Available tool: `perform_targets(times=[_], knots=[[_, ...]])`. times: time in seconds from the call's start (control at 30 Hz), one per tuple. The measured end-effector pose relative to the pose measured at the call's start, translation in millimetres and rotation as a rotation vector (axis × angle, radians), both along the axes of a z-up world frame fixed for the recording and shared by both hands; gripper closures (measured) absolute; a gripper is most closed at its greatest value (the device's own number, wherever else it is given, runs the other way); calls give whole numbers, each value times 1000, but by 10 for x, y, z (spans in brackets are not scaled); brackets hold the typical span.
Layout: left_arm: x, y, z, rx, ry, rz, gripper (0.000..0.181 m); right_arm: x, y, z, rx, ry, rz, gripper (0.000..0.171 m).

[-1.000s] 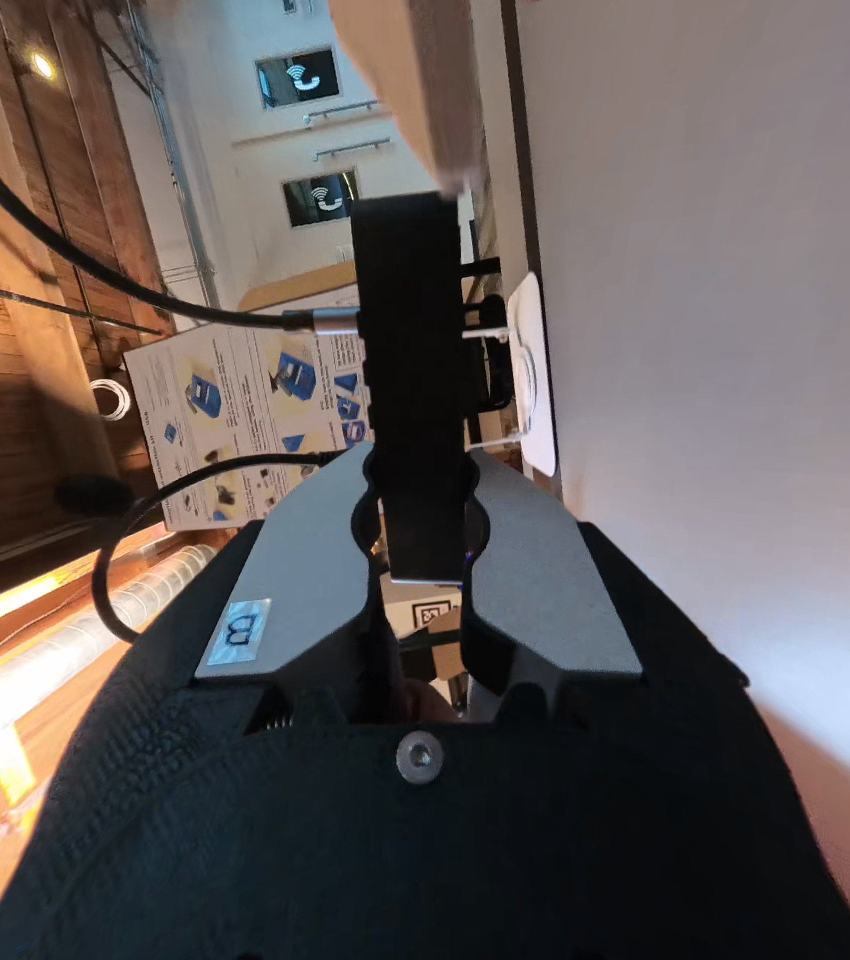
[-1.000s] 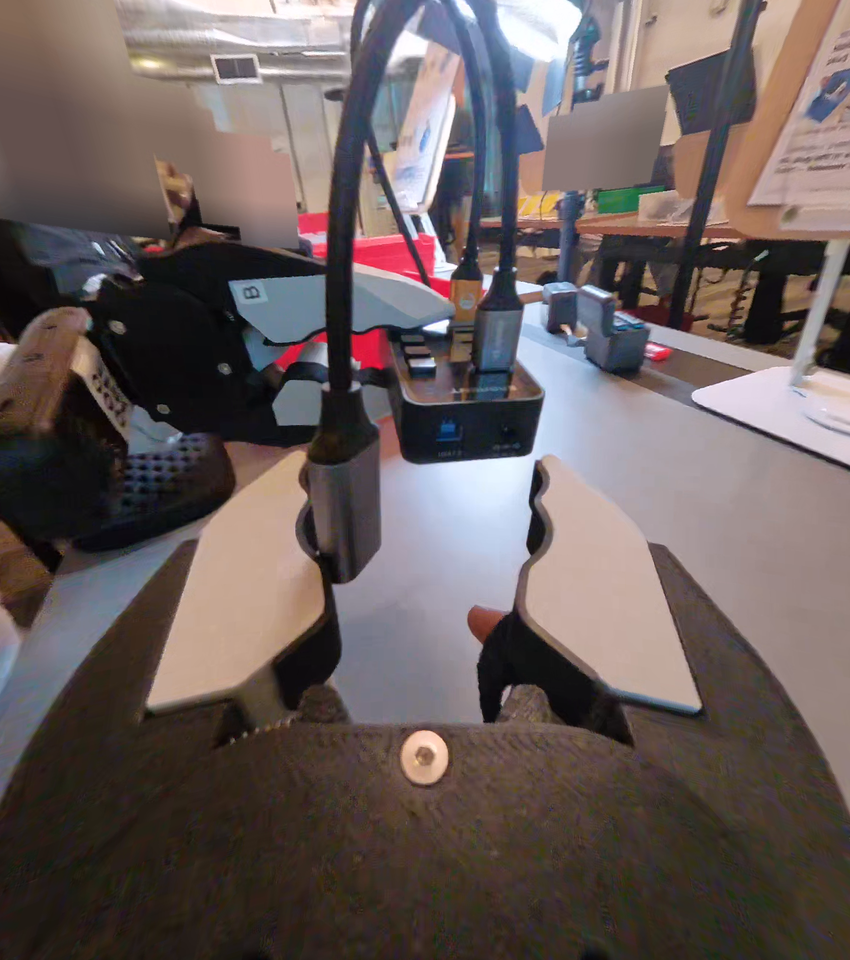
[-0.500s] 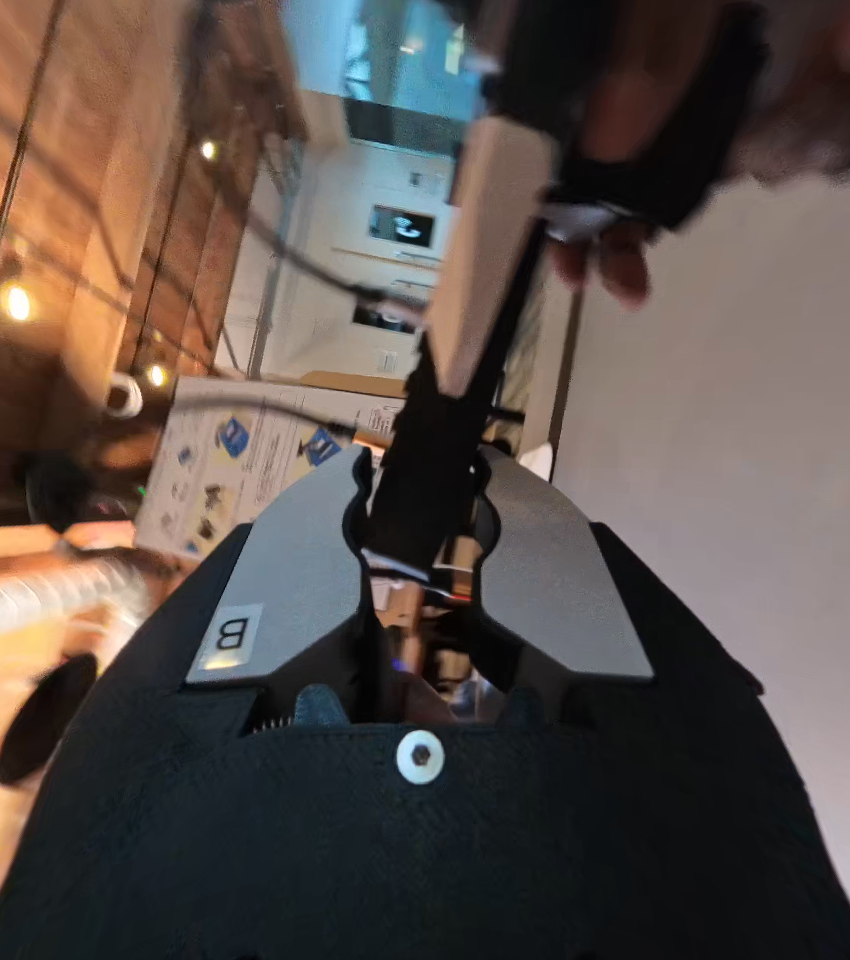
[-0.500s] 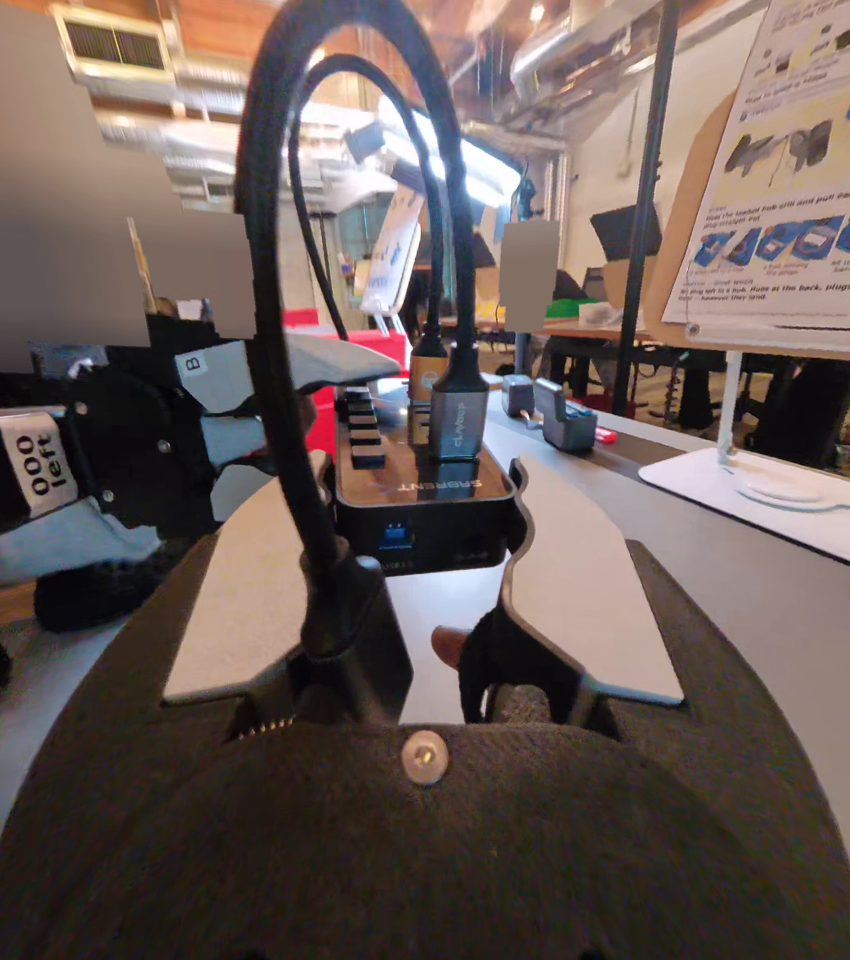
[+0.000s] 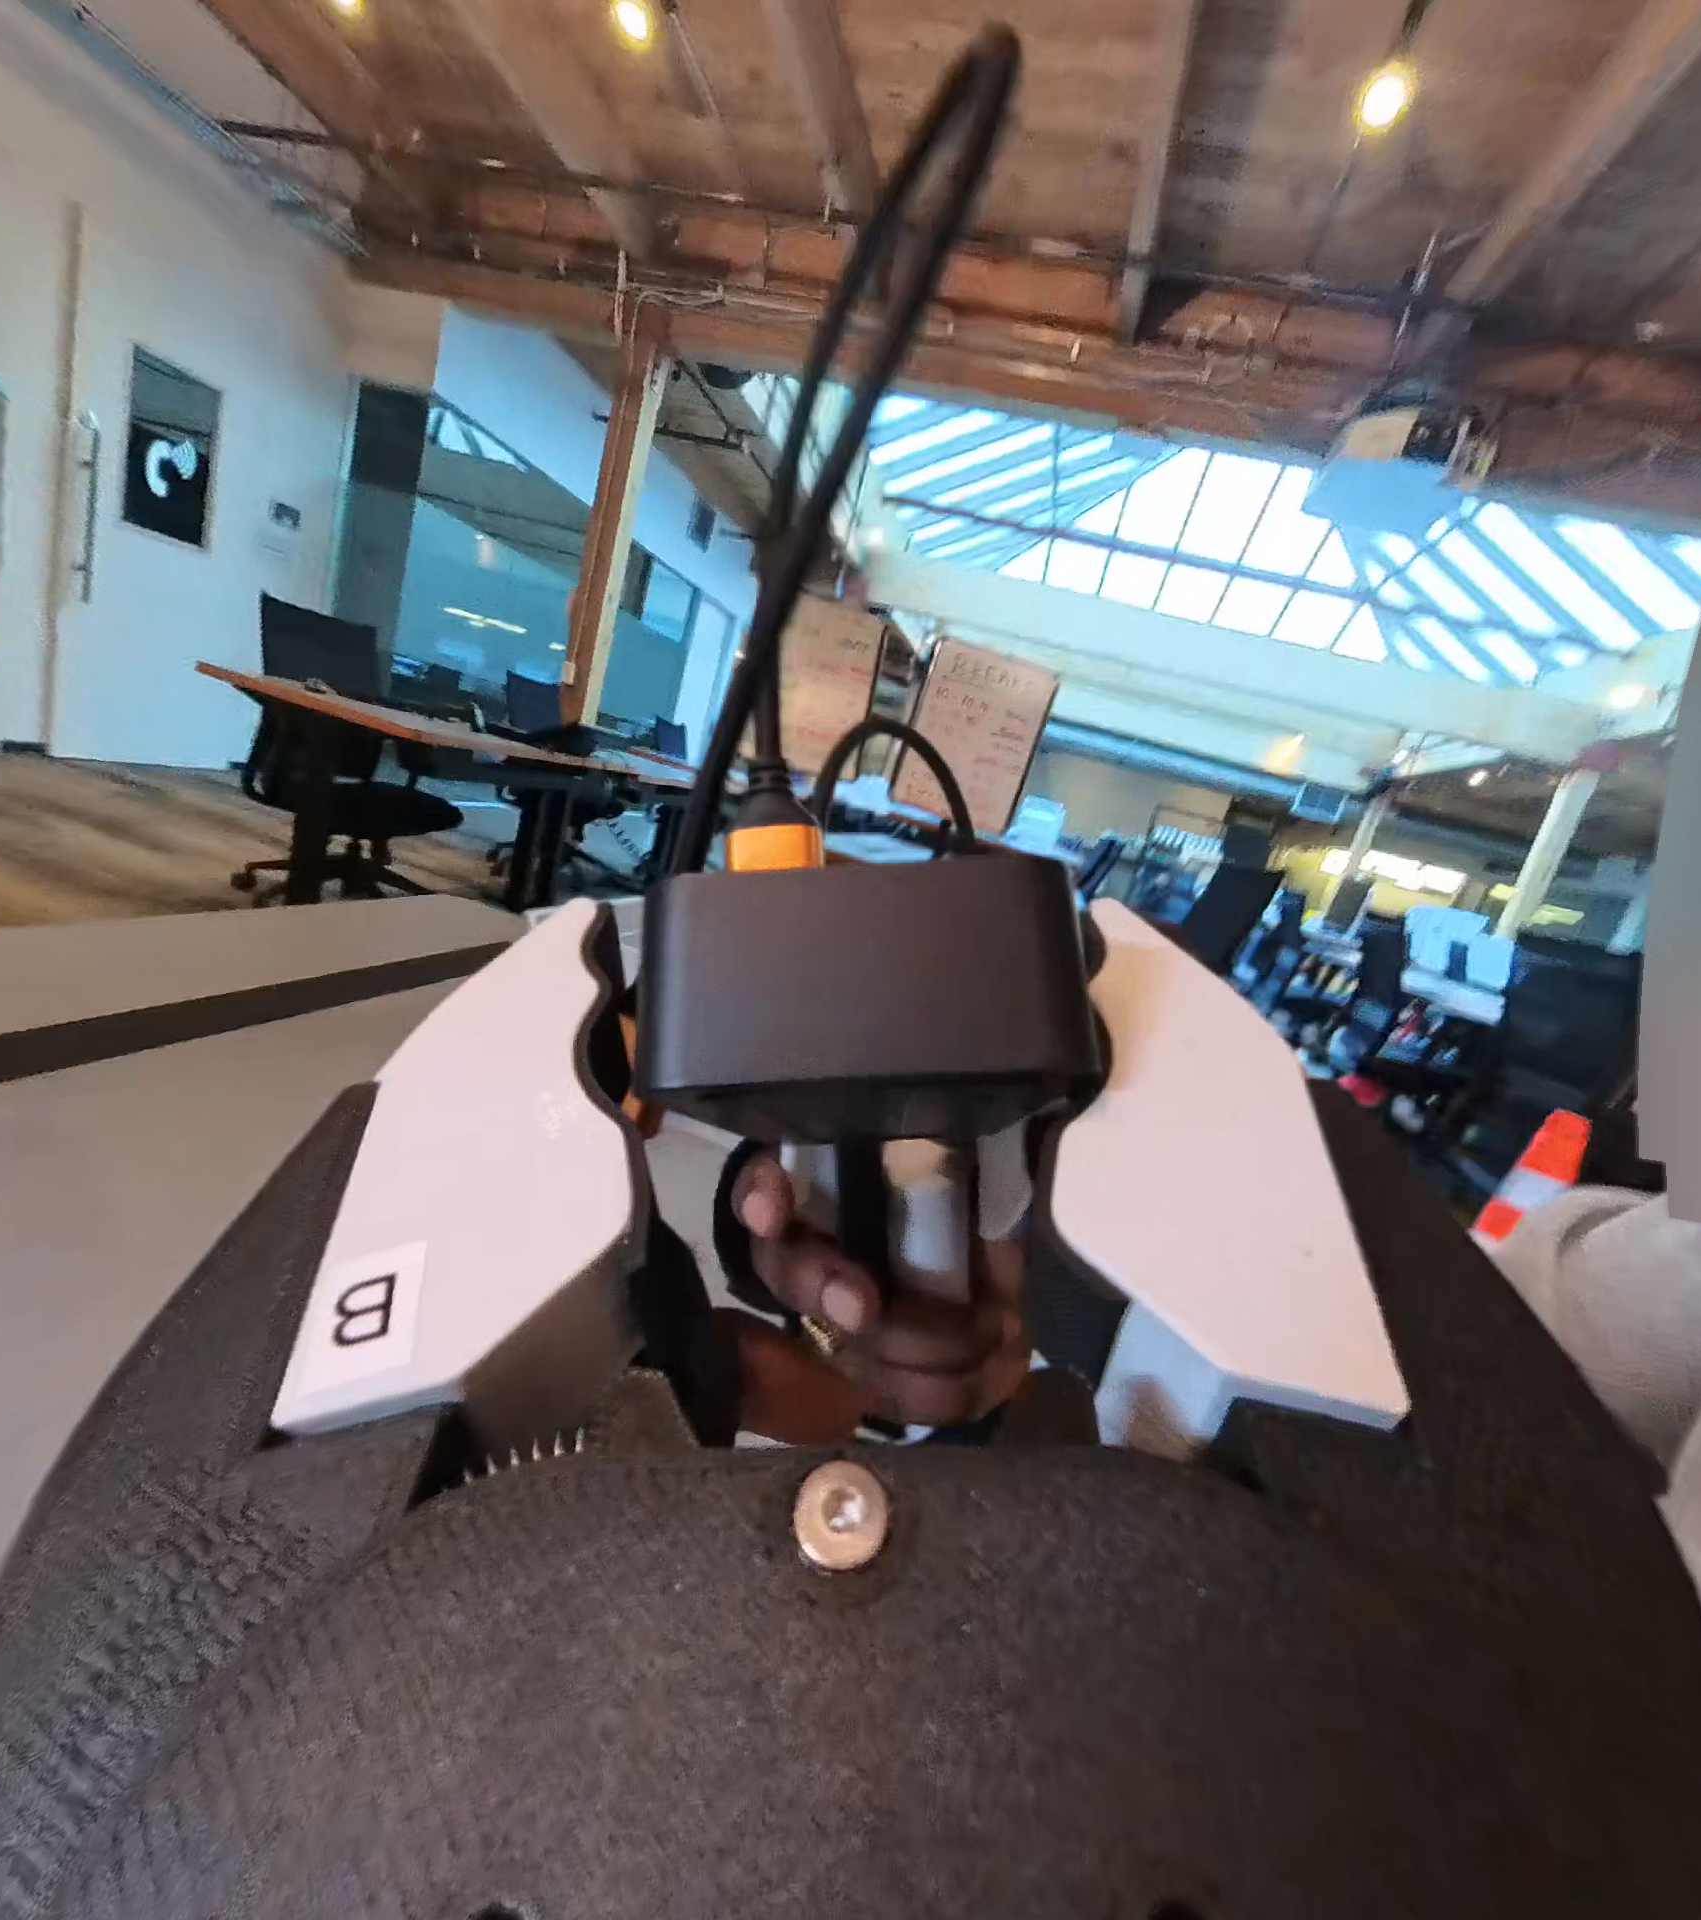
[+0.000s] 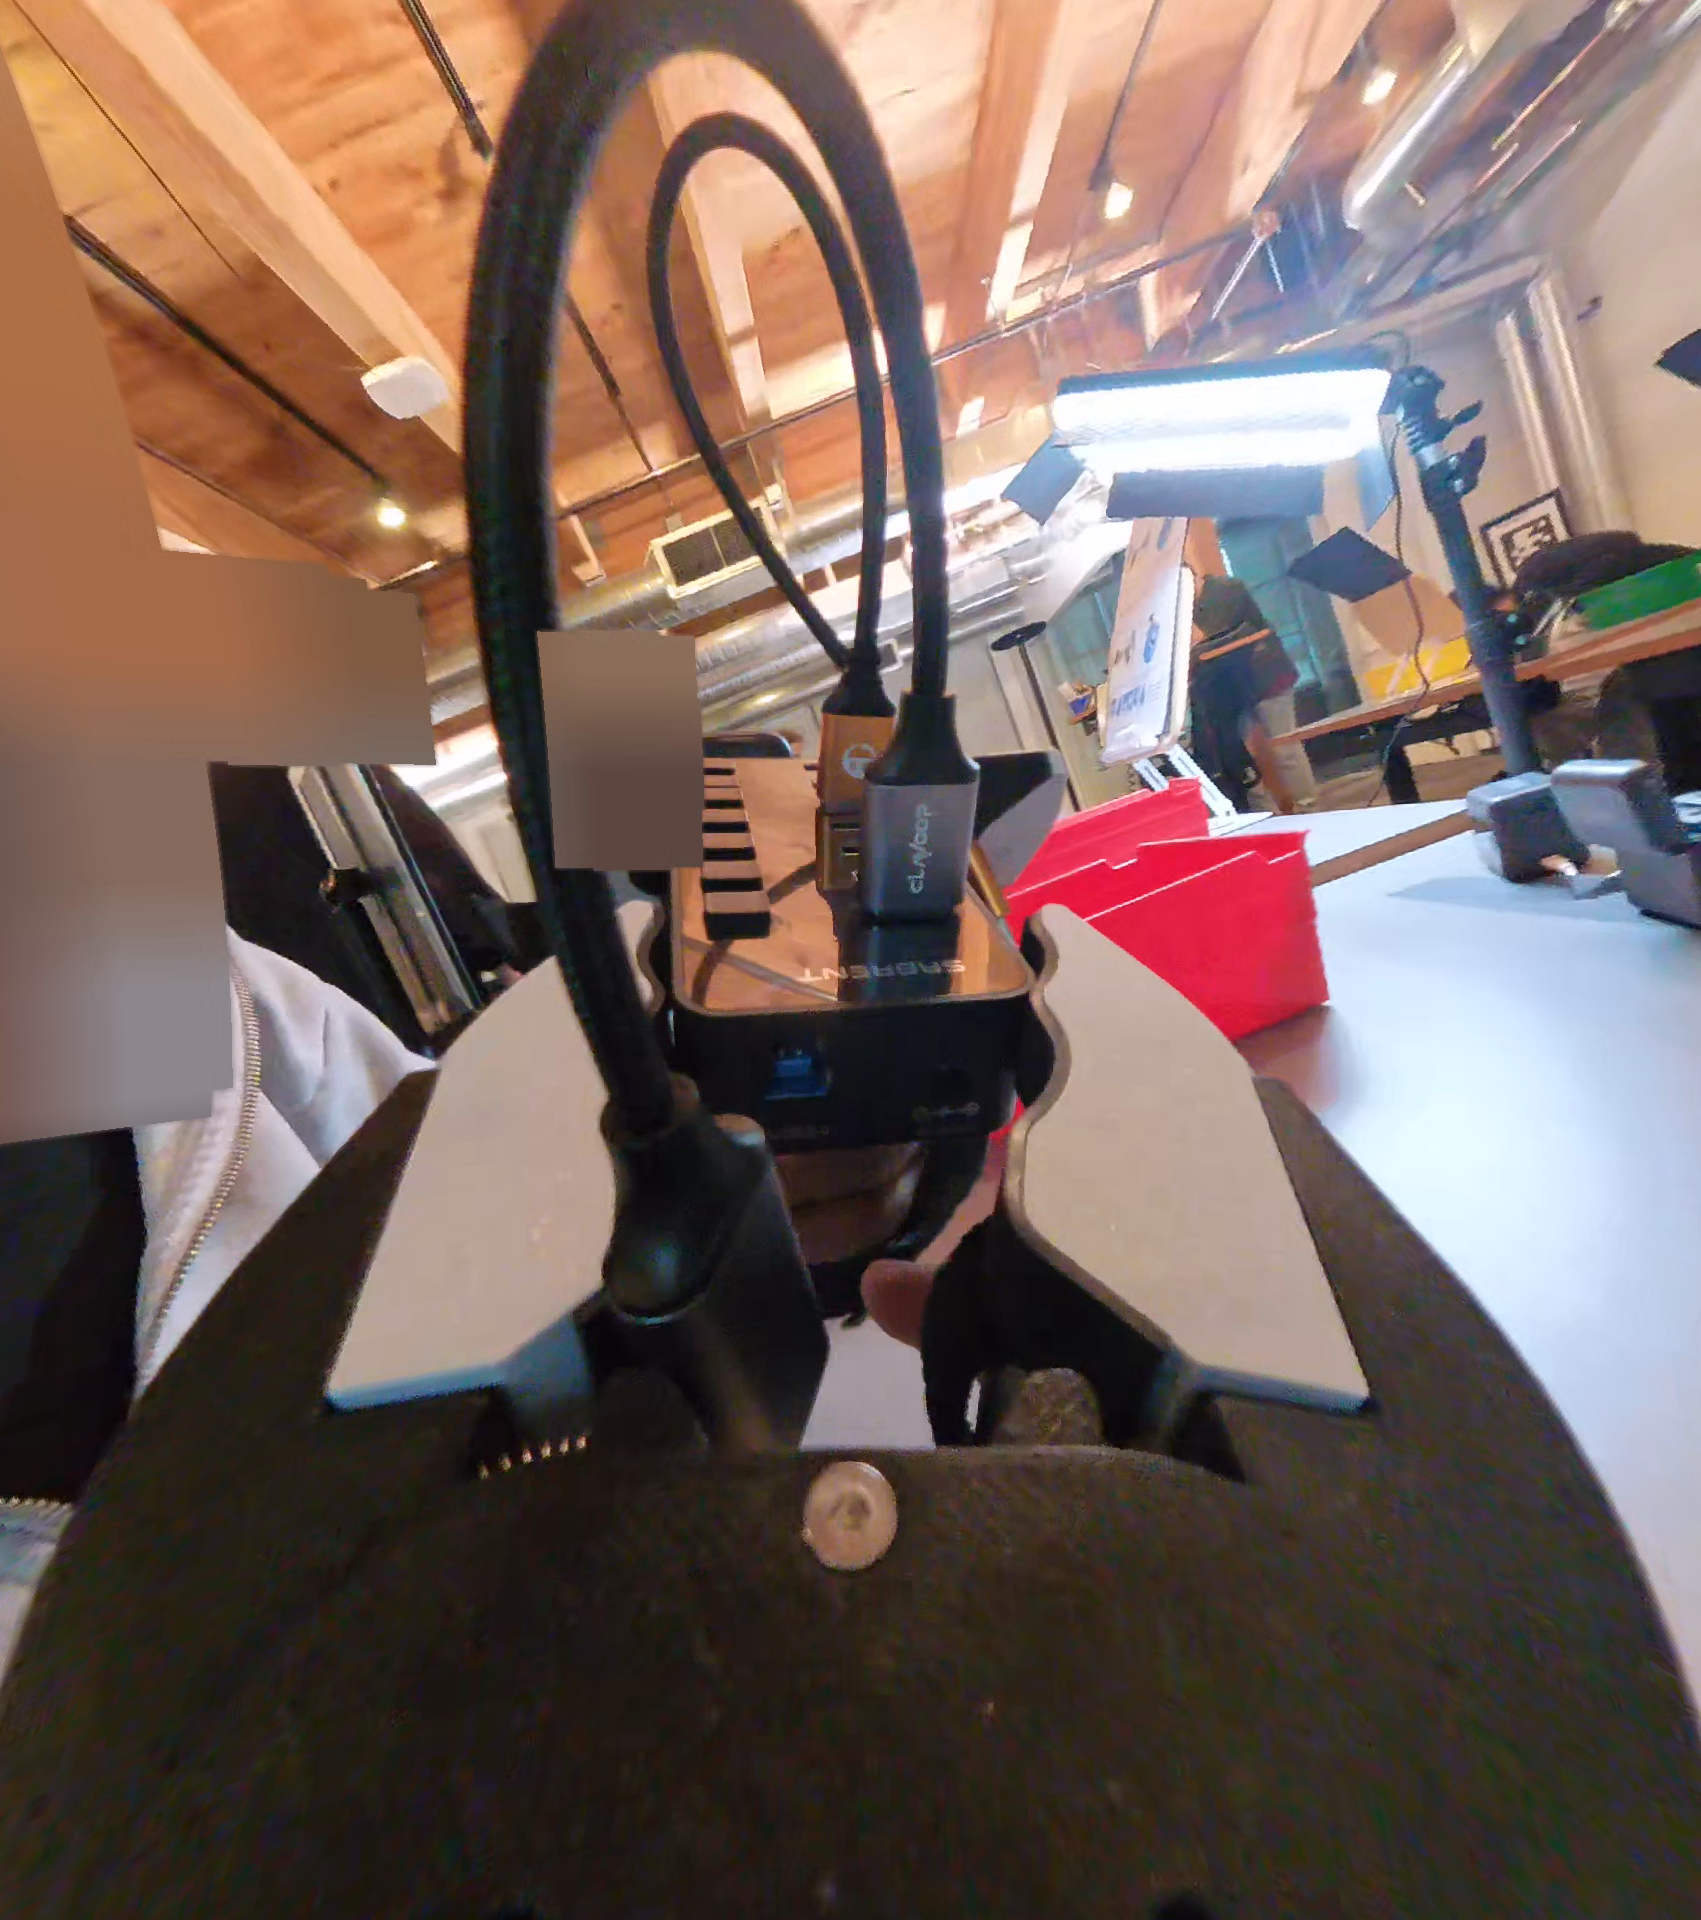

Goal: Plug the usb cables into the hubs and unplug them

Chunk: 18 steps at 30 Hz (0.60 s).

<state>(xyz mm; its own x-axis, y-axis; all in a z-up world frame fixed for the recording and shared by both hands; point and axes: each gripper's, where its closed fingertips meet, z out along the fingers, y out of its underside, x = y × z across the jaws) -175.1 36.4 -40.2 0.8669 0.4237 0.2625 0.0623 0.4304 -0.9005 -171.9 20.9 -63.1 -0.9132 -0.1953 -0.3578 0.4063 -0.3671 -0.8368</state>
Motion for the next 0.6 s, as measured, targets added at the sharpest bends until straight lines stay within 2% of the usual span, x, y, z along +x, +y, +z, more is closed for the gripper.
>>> perform_targets(times=[0.1,0.27,0.37,0.43,0.47,0.53,0.57,0.6], knots=[[12,30,-97,-56,8,23,102,23,-50,-33,1,-16,22,107],[10,13,-121,-127,-20,-27,106,12,-66,-73,65,7,41,109],[-117,-195,-244,-324,-49,-14,106,-346,173,-81,141,-24,-95,93],[-189,-411,-426,-508,-61,6,106,-734,517,-57,168,-47,-305,95],[-186,-499,-550,-609,-61,-3,106,-874,711,-4,167,-5,-426,98],[-134,-599,-802,-750,-85,-52,106,-860,926,146,174,158,-548,121],[-101,-609,-918,-795,-94,-78,107,-718,882,187,197,251,-506,131],[-73,-600,-1022,-827,-90,-96,107,-491,764,186,225,344,-390,138]])
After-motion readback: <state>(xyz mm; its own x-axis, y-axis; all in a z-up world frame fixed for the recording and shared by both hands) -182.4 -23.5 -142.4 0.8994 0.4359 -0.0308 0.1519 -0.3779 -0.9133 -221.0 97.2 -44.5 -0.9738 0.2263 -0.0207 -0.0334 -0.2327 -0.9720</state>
